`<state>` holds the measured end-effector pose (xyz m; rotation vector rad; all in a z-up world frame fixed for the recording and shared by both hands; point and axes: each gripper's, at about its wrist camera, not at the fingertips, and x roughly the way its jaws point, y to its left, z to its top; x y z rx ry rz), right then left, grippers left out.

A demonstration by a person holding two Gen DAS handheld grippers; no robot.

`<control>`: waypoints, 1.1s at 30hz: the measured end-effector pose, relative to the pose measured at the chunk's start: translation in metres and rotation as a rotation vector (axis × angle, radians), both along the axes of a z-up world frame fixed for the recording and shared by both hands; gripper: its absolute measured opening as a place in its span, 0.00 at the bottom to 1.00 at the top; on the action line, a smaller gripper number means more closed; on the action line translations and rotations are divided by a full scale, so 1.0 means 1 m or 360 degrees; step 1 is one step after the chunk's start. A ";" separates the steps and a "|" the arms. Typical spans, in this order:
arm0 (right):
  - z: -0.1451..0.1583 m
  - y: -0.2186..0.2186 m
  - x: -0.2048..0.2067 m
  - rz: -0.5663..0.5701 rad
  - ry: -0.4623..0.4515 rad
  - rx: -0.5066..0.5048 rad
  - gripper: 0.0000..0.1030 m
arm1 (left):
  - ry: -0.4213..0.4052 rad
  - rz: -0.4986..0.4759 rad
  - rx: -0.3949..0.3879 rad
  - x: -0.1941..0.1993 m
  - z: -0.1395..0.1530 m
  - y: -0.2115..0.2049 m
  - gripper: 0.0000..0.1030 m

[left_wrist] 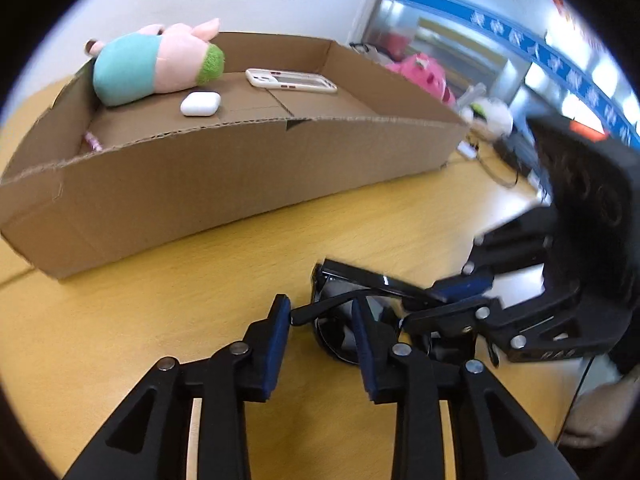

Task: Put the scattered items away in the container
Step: 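Grasp the sunglasses with the left gripper while the right gripper grips the other lens, then carry the sunglasses with the right gripper over the box and release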

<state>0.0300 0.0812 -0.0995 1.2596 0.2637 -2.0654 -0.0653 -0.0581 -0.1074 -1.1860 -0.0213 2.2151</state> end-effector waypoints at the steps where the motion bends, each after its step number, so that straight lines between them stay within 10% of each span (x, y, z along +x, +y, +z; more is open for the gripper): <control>1: -0.001 0.003 0.002 -0.0047 -0.0001 -0.0018 0.09 | -0.0025 0.0021 0.0050 0.000 0.000 -0.002 0.32; 18: 0.015 0.035 0.019 -0.0416 0.0006 -0.0292 0.09 | -0.0604 0.0209 0.0668 0.000 -0.033 -0.010 0.33; 33: 0.053 0.034 0.025 -0.0423 0.0204 -0.0348 0.08 | -0.0393 0.0209 0.0745 -0.011 0.034 -0.003 0.03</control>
